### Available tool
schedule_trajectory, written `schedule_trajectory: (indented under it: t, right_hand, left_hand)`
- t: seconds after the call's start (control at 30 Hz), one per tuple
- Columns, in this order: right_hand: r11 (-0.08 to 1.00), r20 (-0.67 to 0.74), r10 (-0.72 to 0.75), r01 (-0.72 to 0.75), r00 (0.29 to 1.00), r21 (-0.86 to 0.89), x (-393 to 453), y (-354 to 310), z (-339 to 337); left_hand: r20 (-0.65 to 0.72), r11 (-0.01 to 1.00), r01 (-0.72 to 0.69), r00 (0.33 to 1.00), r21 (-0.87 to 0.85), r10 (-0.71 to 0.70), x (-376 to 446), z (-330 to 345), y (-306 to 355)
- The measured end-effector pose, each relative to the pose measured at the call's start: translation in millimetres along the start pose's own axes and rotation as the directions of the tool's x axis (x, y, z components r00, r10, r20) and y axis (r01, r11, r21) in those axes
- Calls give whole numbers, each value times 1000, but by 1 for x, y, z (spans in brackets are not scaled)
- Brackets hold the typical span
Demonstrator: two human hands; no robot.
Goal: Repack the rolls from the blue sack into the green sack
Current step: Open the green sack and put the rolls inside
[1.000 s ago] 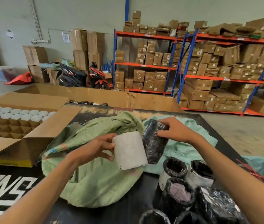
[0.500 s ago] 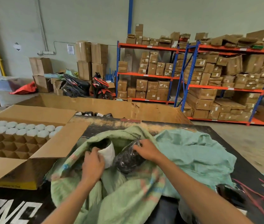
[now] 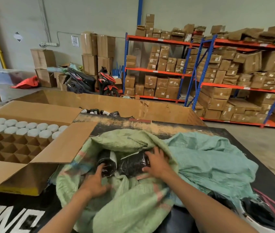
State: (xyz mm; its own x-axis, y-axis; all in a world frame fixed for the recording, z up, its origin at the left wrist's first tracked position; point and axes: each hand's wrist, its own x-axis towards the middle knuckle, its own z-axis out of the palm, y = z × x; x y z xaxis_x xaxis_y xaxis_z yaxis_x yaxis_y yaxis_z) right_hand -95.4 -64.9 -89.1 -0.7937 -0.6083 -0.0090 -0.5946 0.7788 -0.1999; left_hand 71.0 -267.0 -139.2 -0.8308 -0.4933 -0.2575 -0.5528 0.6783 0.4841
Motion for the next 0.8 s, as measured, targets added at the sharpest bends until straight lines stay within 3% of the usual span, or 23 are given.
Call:
schedule_trajectory:
  t: [0.07, 0.13, 0.2, 0.27, 0.37, 0.5, 0.6, 0.67, 0.8]
  right_hand:
    - [988, 48, 13, -6, 999, -154, 3, 13, -15]
    - [971, 83, 32, -12, 996, -238, 4, 23, -32]
    - [966, 52, 28, -14, 998, -257, 4, 26, -40]
    - [962, 21, -20, 25, 1000, -274, 1, 23, -43]
    - [956, 20, -75, 78, 997, -283, -6, 21, -38]
    - [974, 55, -52, 62, 997, -217, -17, 27, -32]
    - [977, 99, -70, 88, 993, -193, -29, 33, -36]
    - [992, 120, -85, 96, 989, -85, -39, 34, -46]
    - [961, 7, -232, 228, 973, 158, -63, 37, -72]
  left_hand:
    - [107, 974, 11, 994, 228, -37, -4, -10, -8]
    - [306, 908, -11, 943, 418, -129, -13, -24, -5]
    - [464, 895, -33, 863, 445, -199, -21, -38, 5]
    - [510, 915, -36, 839, 402, -191, -19, -42, 7]
    - [393, 952, -61, 917, 300, -65, -20, -40, 13]
    - [175, 969, -41, 985, 244, -2, -26, -24, 20]
    - [98, 978, -67, 994, 197, 48, -31, -15, 23]
    - [40, 976, -70, 997, 205, 63, -34, -12, 29]
    - [29, 955, -99, 995, 280, 94, -49, -12, 60]
